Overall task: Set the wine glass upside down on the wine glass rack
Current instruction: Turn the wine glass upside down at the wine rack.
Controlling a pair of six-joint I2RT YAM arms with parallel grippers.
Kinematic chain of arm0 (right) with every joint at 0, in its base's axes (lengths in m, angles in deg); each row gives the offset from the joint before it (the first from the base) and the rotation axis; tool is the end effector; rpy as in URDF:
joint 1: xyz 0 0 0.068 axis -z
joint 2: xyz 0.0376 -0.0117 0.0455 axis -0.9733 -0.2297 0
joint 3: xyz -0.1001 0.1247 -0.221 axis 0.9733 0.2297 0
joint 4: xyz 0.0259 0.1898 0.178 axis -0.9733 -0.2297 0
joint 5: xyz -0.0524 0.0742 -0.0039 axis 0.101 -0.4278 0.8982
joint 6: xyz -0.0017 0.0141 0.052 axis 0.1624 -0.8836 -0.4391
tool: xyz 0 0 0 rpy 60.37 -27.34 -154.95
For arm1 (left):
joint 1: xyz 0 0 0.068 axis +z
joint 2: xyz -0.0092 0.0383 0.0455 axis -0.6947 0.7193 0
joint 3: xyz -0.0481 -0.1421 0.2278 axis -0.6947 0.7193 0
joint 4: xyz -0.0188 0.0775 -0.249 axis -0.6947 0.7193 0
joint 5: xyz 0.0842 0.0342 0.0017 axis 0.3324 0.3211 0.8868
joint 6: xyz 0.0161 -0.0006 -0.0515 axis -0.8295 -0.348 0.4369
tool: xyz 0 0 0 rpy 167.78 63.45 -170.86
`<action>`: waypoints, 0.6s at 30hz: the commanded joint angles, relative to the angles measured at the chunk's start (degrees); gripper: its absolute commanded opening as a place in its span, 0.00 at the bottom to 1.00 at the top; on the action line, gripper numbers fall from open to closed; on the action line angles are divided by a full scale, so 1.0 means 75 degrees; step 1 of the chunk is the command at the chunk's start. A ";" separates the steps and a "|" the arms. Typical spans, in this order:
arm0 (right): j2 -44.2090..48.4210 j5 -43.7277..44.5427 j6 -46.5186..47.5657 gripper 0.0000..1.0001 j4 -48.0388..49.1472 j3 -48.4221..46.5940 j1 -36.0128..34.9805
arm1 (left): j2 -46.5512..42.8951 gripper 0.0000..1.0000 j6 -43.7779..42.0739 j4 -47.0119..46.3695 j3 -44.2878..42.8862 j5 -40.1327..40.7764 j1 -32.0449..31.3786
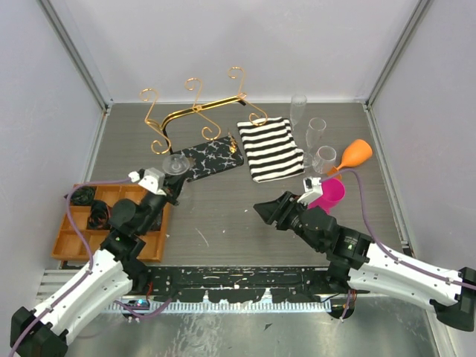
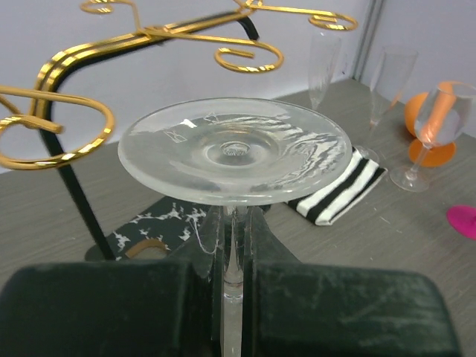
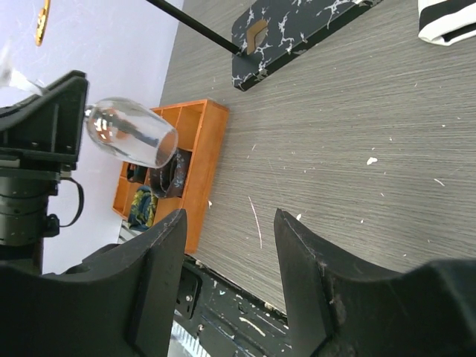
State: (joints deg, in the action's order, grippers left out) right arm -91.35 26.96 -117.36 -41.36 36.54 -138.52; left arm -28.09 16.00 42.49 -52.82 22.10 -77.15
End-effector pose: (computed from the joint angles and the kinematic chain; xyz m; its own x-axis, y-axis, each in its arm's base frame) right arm 0.0864 0.1299 0.2667 -0.5827 0.5267 -0.6188 -0.2316 0.6223 0.7477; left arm 0.1308 -0.0831 0.2728 0.1555 -0.1082 -0.9819 0.5028 0.8642 -0.0156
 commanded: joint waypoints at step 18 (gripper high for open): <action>0.0714 0.0691 0.0102 0.56 -0.0179 0.0214 0.0001 | 0.4528 0.00 -0.0623 -0.2894 -0.2145 -0.0655 -0.2538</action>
State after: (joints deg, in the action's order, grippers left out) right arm -87.55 29.75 -117.16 -42.65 38.38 -138.52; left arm 0.24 13.16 31.08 -64.28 15.76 -95.64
